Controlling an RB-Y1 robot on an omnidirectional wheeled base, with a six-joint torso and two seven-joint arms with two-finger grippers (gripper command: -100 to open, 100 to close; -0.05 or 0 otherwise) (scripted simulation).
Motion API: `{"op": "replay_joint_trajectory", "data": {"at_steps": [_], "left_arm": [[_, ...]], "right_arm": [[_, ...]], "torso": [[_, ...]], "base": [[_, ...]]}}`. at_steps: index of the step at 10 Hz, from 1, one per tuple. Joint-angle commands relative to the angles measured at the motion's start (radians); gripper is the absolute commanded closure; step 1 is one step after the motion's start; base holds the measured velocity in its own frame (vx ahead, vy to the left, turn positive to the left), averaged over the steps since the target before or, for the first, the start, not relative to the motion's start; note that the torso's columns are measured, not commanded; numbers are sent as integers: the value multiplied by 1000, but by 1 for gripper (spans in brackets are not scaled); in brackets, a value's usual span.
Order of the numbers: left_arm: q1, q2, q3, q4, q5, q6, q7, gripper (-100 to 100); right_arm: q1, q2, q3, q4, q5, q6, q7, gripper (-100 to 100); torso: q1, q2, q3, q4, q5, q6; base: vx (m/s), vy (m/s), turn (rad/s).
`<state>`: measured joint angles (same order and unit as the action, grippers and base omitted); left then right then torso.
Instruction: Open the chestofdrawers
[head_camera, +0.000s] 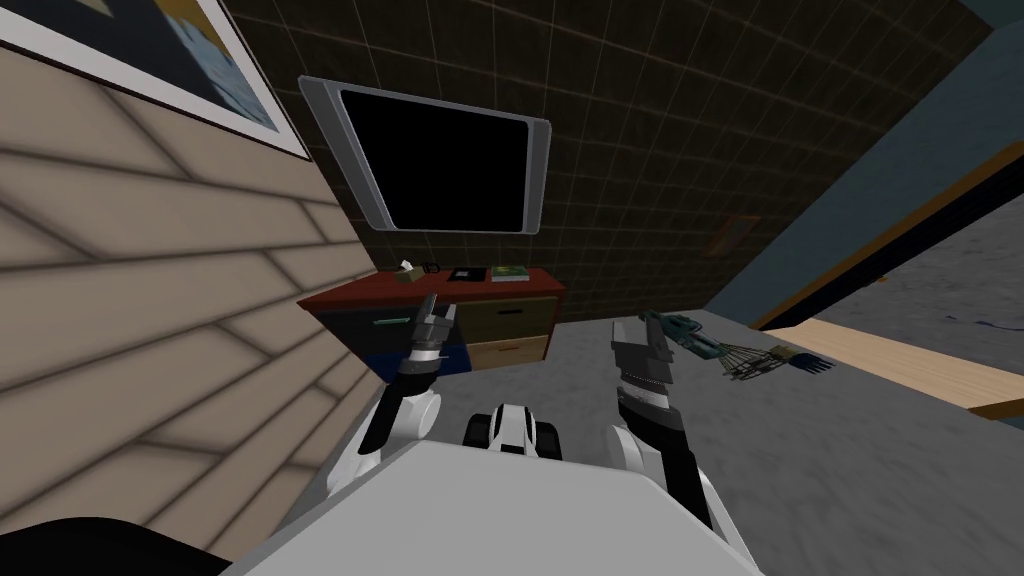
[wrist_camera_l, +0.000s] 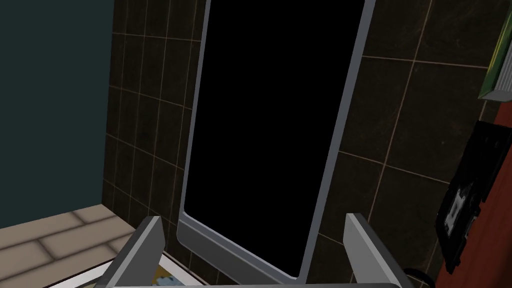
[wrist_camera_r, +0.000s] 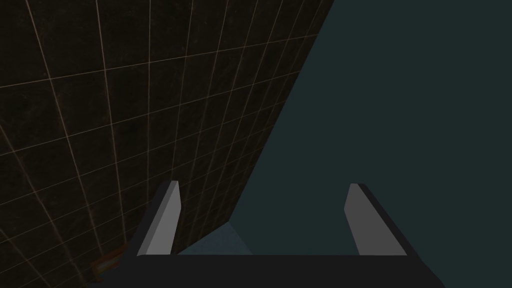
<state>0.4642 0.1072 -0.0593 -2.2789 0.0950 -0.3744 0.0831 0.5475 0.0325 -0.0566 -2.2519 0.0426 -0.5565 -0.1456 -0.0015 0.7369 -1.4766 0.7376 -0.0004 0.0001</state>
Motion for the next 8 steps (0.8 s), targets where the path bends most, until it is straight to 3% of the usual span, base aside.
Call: {"op": "replay_joint_trajectory", "data": {"at_steps": [1,8], "left_arm": [[-12,31,6,64,1,-15,0,-100],[-62,53,30,271,6,-56,4,-100]], "right_arm": [[0,0,0,0,0,0,0,0],[0,0,0,0,0,0,0,0]], "torso": [[0,0,0,0,0,0],[1,1,1,0,0,0]], "base": [[69,-51,19],[76,-62,22]]}}
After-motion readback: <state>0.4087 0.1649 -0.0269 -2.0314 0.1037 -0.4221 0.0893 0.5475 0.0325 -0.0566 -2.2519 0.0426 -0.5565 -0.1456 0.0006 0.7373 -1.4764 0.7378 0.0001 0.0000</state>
